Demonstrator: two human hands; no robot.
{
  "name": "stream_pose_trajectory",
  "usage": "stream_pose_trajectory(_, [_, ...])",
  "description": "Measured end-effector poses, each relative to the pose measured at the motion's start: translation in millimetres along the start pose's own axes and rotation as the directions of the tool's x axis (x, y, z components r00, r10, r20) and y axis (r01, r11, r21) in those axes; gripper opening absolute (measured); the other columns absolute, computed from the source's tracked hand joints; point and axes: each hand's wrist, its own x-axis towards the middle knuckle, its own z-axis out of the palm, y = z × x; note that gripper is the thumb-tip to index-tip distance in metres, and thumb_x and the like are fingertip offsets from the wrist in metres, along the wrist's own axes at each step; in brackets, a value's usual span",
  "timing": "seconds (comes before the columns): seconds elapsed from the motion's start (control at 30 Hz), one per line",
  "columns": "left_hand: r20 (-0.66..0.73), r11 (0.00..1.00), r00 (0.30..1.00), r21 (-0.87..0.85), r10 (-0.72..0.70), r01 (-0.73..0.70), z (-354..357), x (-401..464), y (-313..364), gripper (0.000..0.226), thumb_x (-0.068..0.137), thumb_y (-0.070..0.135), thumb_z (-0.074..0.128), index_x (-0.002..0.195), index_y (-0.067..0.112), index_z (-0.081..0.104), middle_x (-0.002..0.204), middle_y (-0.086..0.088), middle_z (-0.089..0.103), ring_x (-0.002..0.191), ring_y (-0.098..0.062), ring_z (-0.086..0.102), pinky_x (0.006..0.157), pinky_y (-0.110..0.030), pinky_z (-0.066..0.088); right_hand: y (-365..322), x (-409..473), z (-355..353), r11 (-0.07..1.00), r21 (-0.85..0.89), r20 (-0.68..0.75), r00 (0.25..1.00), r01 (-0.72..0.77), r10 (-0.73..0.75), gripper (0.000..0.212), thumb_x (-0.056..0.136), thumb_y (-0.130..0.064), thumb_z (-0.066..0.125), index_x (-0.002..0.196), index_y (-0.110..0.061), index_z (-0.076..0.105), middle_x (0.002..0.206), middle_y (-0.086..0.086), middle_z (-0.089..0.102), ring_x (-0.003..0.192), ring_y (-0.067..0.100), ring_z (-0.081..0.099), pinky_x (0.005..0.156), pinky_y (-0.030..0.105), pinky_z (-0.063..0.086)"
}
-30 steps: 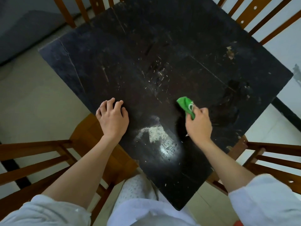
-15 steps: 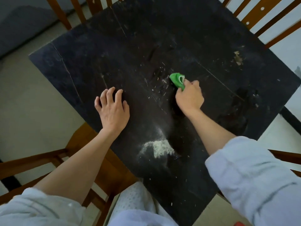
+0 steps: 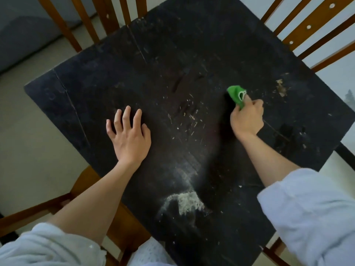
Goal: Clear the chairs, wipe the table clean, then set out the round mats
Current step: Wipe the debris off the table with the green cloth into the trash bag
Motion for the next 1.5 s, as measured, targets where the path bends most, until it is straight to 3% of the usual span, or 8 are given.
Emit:
stream_pose_trajectory(0.17, [-0.012, 1.000, 1.000, 0.013, -0.009, 0.009, 1, 3, 3, 0.046, 0.095, 0.037, 0.036, 0.139, 0.024, 0.037, 0.152, -0.007, 0.026, 0.143, -0.028, 0.013, 0.115, -0.051, 0.002, -31, 47, 11, 0.992, -0.026, 0.009, 0.992, -0.126, 0.127, 0.039, 0.088, -0.012, 0.043, 0.127, -0.013, 0.049, 0.129, 0.015, 0.039, 0.119, 0.034, 0.041, 0.087, 0.046, 0.043])
stream_pose_trajectory(0.3, [-0.001, 0.999, 1.000, 0.036, -0.009, 0.009, 2, 3, 2, 0.046, 0.095, 0.037, 0.039, 0.138, 0.023, 0.038, 0.151, -0.008, 0.028, 0.142, -0.029, 0.015, 0.115, -0.052, 0.004, -58, 6, 19, 0.961, -0.043, 0.116, 0.957, 0.273, -0.266, 0.038, 0.086, -0.013, 0.047, 0.124, -0.015, 0.051, 0.120, 0.012, 0.043, 0.111, 0.030, 0.043, 0.079, 0.042, 0.046])
stream_pose_trajectory(0.43, [0.013, 0.999, 1.000, 0.046, -0.016, 0.015, 0, 4, 3, 0.046, 0.094, 0.037, 0.039, 0.138, 0.023, 0.038, 0.151, -0.008, 0.028, 0.142, -0.029, 0.016, 0.115, -0.053, 0.005, -35, -63, 9, 0.797, 0.162, 0.363, 0.716, 0.582, -0.597, 0.042, 0.084, -0.014, 0.053, 0.125, -0.021, 0.054, 0.111, 0.006, 0.047, 0.103, 0.022, 0.046, 0.071, 0.037, 0.047])
stream_pose_trajectory(0.57, [-0.008, 0.999, 1.000, 0.043, -0.013, 0.013, 2, 4, 4, 0.045, 0.094, 0.036, 0.039, 0.137, 0.022, 0.040, 0.150, -0.009, 0.030, 0.141, -0.030, 0.018, 0.114, -0.053, 0.007, -34, -12, 6, 0.938, 0.139, 0.074, 0.942, 0.316, -0.328, 0.039, 0.085, -0.012, 0.052, 0.123, -0.016, 0.055, 0.112, 0.013, 0.048, 0.104, 0.031, 0.049, 0.076, 0.042, 0.046])
stream_pose_trajectory(0.7, [-0.032, 1.000, 0.999, 0.027, 0.002, -0.001, 3, 6, 3, 0.044, 0.094, 0.036, 0.040, 0.136, 0.022, 0.042, 0.149, -0.008, 0.032, 0.141, -0.030, 0.019, 0.114, -0.052, 0.007, -71, 23, 23, 0.977, -0.003, 0.130, 0.969, 0.214, -0.212, 0.041, 0.089, -0.013, 0.045, 0.129, -0.022, 0.049, 0.121, 0.010, 0.042, 0.113, 0.029, 0.041, 0.081, 0.041, 0.044])
stream_pose_trajectory(1.0, [-0.068, 0.998, 0.998, -0.058, 0.000, -0.003, 1, 5, 0, 0.043, 0.094, 0.035, 0.043, 0.135, 0.024, 0.046, 0.148, -0.005, 0.036, 0.141, -0.027, 0.020, 0.115, -0.049, 0.007, -11, -115, -4, 0.578, 0.279, 0.507, 0.393, 0.767, -0.767, 0.046, 0.080, -0.003, 0.054, 0.120, -0.025, 0.060, 0.104, 0.006, 0.050, 0.094, 0.024, 0.044, 0.062, 0.030, 0.032])
stream_pose_trajectory(1.27, [-0.019, 0.990, 0.999, -0.138, 0.027, -0.029, -3, 5, -8, 0.045, 0.096, 0.033, 0.040, 0.140, 0.026, 0.039, 0.154, -0.001, 0.025, 0.145, -0.022, 0.009, 0.118, -0.043, -0.002, -46, -62, 12, 0.902, -0.042, 0.239, 0.881, 0.430, -0.409, 0.046, 0.087, -0.010, 0.047, 0.129, -0.027, 0.052, 0.119, 0.009, 0.044, 0.108, 0.031, 0.039, 0.083, 0.044, 0.044])
stream_pose_trajectory(1.5, [-0.014, 0.970, 0.999, -0.239, 0.044, -0.046, -10, -44, -10, 0.052, 0.097, 0.029, 0.038, 0.147, 0.021, 0.025, 0.156, -0.002, 0.019, 0.146, -0.021, 0.005, 0.116, -0.046, -0.007, 21, -176, -12, 0.770, 0.168, 0.514, 0.612, 0.616, -0.601, 0.045, 0.086, -0.007, 0.048, 0.126, -0.027, 0.054, 0.115, 0.001, 0.044, 0.107, 0.021, 0.038, 0.074, 0.032, 0.039])
